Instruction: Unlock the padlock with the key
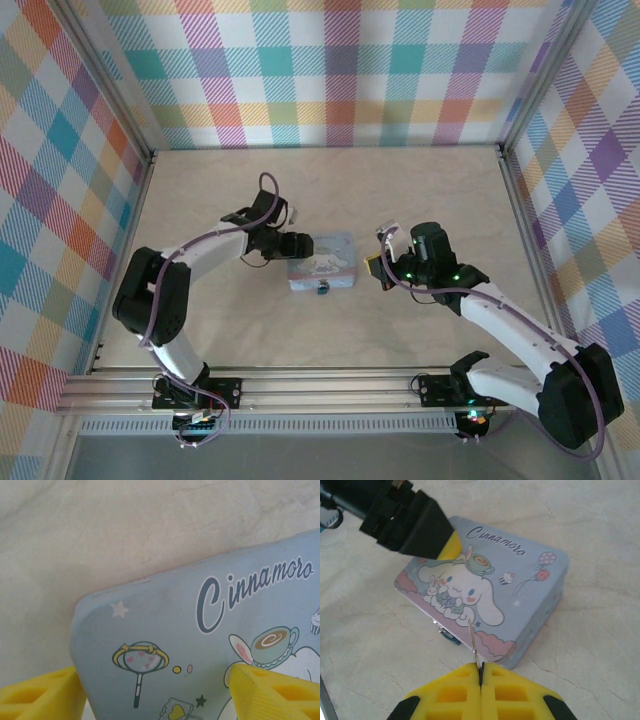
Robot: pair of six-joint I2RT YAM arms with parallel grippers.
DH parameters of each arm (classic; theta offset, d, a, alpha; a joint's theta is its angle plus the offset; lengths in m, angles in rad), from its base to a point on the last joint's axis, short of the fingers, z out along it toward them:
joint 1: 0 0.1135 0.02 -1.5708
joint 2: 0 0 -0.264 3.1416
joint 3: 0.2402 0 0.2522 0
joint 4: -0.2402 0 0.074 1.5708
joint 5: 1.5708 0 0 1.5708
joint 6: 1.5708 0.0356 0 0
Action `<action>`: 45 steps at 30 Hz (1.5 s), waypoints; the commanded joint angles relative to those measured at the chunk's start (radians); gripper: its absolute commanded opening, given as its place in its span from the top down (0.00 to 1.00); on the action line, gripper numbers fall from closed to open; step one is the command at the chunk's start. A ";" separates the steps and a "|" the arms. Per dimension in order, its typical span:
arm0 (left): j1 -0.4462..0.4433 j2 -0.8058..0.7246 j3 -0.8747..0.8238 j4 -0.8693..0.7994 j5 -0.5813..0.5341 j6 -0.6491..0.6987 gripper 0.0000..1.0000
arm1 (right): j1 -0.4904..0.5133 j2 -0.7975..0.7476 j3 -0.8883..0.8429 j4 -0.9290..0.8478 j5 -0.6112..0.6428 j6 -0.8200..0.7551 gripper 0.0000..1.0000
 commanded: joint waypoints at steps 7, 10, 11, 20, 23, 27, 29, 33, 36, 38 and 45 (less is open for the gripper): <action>0.010 0.187 0.216 -0.019 0.065 0.120 0.20 | -0.002 0.019 -0.009 -0.001 -0.038 0.040 0.99; 0.009 0.245 0.297 -0.042 0.060 0.149 0.17 | -0.003 0.041 -0.007 0.002 -0.035 0.058 0.99; 0.010 0.261 0.331 -0.051 0.059 0.159 0.17 | -0.004 0.050 -0.006 0.005 -0.034 0.064 0.99; 0.015 0.274 0.473 -0.074 0.042 0.185 0.14 | -0.059 0.195 0.036 0.125 -0.180 0.183 0.99; 0.020 0.168 0.385 -0.019 0.002 0.170 0.12 | -0.068 0.247 0.049 0.213 -0.221 0.215 0.99; 0.021 -0.036 0.184 0.080 -0.055 0.133 0.09 | -0.087 0.343 0.081 0.307 -0.268 0.244 0.99; 0.020 -0.133 0.086 0.137 -0.048 0.100 0.08 | -0.097 0.393 0.098 0.357 -0.283 0.261 0.99; 0.006 -0.292 -0.094 0.192 -0.024 0.031 0.08 | -0.101 0.491 0.153 0.389 -0.256 0.272 0.99; -0.023 -0.358 -0.193 0.215 0.003 -0.003 0.08 | -0.101 0.541 0.179 0.387 -0.242 0.269 0.99; -0.050 -0.388 -0.241 0.236 0.016 -0.024 0.09 | -0.101 0.551 0.176 0.389 -0.228 0.269 0.99; -0.131 -0.372 -0.360 0.364 0.082 -0.099 0.10 | -0.101 0.542 0.109 0.377 -0.196 0.279 0.99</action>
